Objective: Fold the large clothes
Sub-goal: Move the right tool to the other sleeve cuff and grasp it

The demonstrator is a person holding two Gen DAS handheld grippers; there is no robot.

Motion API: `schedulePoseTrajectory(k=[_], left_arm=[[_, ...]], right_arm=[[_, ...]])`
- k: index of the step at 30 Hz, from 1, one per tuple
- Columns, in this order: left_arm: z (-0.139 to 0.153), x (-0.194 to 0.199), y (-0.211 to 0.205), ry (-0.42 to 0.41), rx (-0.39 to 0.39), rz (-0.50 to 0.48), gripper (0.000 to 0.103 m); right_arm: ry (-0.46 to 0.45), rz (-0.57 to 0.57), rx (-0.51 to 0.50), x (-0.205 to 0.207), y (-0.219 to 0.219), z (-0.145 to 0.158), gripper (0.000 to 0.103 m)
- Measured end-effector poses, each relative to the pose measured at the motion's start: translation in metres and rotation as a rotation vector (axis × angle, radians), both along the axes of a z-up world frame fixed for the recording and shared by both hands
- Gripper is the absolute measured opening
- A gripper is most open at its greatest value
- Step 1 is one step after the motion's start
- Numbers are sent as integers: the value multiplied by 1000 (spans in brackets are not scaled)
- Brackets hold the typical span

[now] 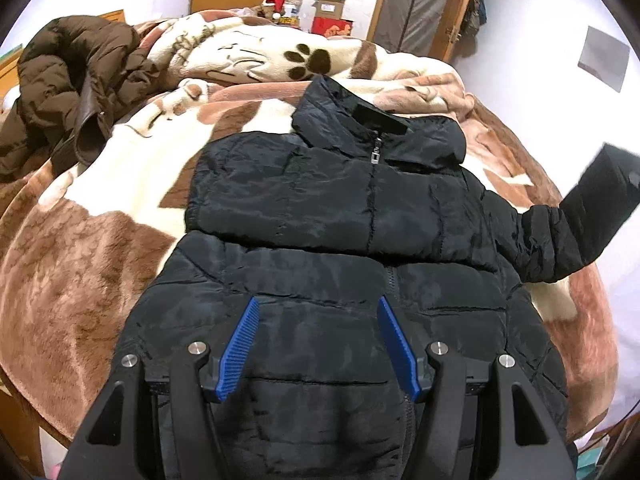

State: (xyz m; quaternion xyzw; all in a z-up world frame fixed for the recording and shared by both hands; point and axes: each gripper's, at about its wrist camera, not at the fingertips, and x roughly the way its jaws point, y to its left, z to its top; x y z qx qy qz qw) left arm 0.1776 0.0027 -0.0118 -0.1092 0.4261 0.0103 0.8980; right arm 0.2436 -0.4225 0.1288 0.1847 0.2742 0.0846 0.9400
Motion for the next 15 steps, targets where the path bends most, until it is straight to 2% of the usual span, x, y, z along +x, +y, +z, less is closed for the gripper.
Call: schedulePoseTrajectory(k=[6, 15], left_arm=[[-10, -4, 29, 7, -25, 41, 64], [-31, -6, 67, 28, -36, 93, 64]], right_arm=[[37, 134, -48, 31, 85, -11, 11], [189, 300, -106, 80, 189, -90, 11]])
